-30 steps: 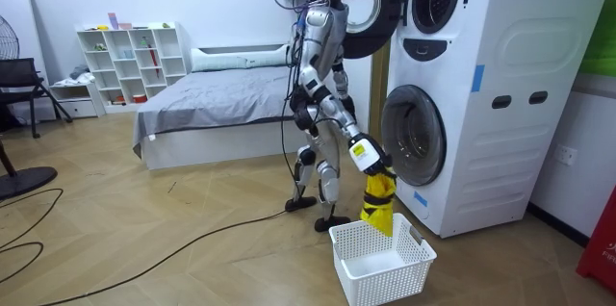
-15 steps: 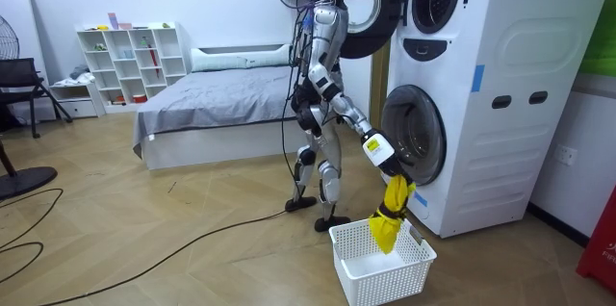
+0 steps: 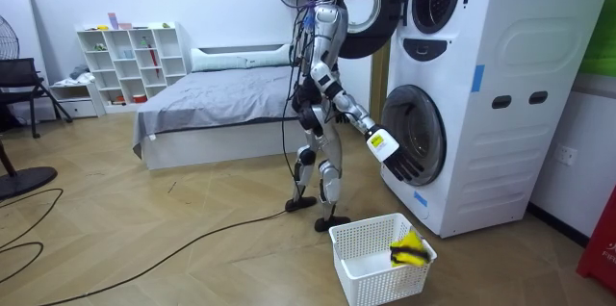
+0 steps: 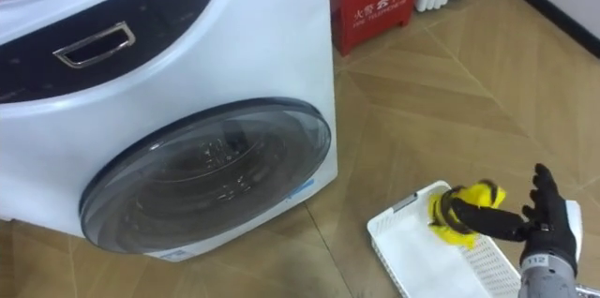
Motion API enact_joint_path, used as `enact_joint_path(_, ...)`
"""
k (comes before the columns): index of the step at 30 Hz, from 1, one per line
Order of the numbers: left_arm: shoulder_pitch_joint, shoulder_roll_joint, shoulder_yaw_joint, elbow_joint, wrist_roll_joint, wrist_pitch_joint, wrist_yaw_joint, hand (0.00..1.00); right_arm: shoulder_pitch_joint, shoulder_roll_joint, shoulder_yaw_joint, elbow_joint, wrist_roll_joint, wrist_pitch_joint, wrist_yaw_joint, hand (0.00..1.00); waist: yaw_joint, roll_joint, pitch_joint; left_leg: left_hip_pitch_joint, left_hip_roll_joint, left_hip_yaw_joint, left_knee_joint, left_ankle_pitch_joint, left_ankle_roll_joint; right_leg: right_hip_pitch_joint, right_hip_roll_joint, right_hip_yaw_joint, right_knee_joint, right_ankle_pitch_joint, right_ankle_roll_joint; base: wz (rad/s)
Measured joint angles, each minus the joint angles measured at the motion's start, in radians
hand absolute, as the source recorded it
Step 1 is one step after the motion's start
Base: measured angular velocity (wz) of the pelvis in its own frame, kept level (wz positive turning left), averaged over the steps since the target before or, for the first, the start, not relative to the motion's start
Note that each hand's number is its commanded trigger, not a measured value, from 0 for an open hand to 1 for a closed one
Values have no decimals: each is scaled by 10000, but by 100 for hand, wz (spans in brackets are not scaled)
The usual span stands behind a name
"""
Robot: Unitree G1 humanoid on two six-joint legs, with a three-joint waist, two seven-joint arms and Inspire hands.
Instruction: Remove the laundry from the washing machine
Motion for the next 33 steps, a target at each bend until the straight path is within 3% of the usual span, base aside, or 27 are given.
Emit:
enact_joint_path(13, 413, -1, 60, -3, 19, -7, -2, 0, 266, -1, -34, 13, -7, 0, -10, 0, -8, -50, -18, 487, -11, -58, -132, 2, 0, 467, -3, -47, -96, -107, 16, 0)
enact_joint_path(18, 438, -19, -47, -40, 40, -23, 0, 0, 574, 23, 95, -68, -87, 3, 653, 0, 33, -272, -15, 661, -3, -156, -153, 25, -38, 614, -12, -125, 22, -189, -48, 5)
enact_joint_path(26, 523, -36, -89, 11, 41, -25, -9, 0, 1345, 231, 430, -503, -499, 25, 1491, 0, 52, -419, -64, 1029, 5, -273, -251, 38, -59, 1002, -26, -256, 4, -297, -61, 4)
enact_joint_path(32, 988, -25, 103, -14, 62, -66, -79, 0, 2098, 260, 441, 149, -189, 46, 2042, 0, 313, -819, -114, 1677, 123, -488, -357, 60, -96, 1867, -7, -492, -350, -322, -100, 9)
enact_joint_path(33, 1081, 9, 244, -27, 64, -65, -111, 0, 2174, 295, 481, 607, 60, 59, 2130, 0, 334, -926, -154, 1821, 175, -555, -401, 62, -101, 2093, -16, -632, -496, -316, -117, 26)
